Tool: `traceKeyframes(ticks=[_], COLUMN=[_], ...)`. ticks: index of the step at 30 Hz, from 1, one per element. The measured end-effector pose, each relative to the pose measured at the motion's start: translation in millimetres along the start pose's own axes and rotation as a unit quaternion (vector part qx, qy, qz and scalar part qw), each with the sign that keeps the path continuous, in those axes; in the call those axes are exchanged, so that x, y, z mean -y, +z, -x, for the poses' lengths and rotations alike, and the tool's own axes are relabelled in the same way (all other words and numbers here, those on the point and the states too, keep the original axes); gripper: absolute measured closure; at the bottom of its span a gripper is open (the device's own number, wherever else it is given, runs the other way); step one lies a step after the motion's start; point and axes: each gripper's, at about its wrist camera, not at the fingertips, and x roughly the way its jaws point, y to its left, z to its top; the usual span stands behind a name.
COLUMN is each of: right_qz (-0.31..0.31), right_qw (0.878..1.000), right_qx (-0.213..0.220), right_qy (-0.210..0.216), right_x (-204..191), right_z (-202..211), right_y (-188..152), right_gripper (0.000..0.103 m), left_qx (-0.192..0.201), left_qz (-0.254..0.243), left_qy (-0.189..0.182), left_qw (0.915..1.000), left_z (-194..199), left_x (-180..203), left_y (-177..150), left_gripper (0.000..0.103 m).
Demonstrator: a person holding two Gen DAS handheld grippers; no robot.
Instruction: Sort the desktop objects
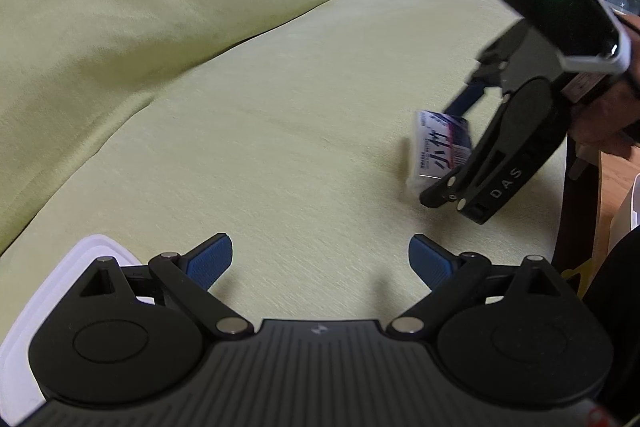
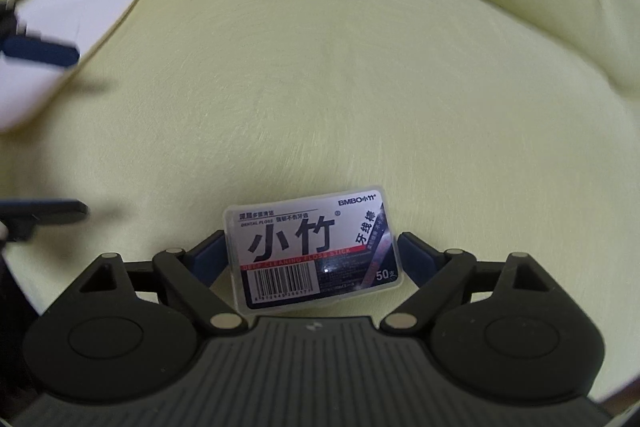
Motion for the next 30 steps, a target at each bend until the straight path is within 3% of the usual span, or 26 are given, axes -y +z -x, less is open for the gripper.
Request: traceKeyframes(ticks=[3,7,19,24,30], right_qz=[-0.097,-0.125,-0.072,-0.068,-0.086], right_qw=[0.994,0.989,0.993,0.992,0.992], right_qx=[-0.026,-0.041,-0.055,-0.063,-0.041], right_qy=[0.035,0.068,0.081,0.081,0.077], right_x=[10.3,9.1,-0.4,-3.9,-5.2], right_z=[5.7,9.3,-12.4,-13.8,0.4], right_y=[-7.5,-19.0,-11.8,-13.7,-20.7], right_gripper=[0.015,0.015,0.014,0.015,0.019], left_qx=[0.001,0.0,-0.021,-0.029,-0.033], left_qz=[0.0,-0.002,-0.023,-0.031,-0.044], left_qy=[0.0,-0.001,-0.011,-0.016,-0.021], left_qw=[1.0,1.0,0.9995,0.999,0.9983], left_z=[-0.8,-2.2,-3.0,-3.9,-6.1], left_x=[0.5,1.6,2.8,9.4,12.5], left_y=[0.5,0.4,2.0,0.9,1.9], left_gripper=[0.007,0.007,0.007,0.007,0.007])
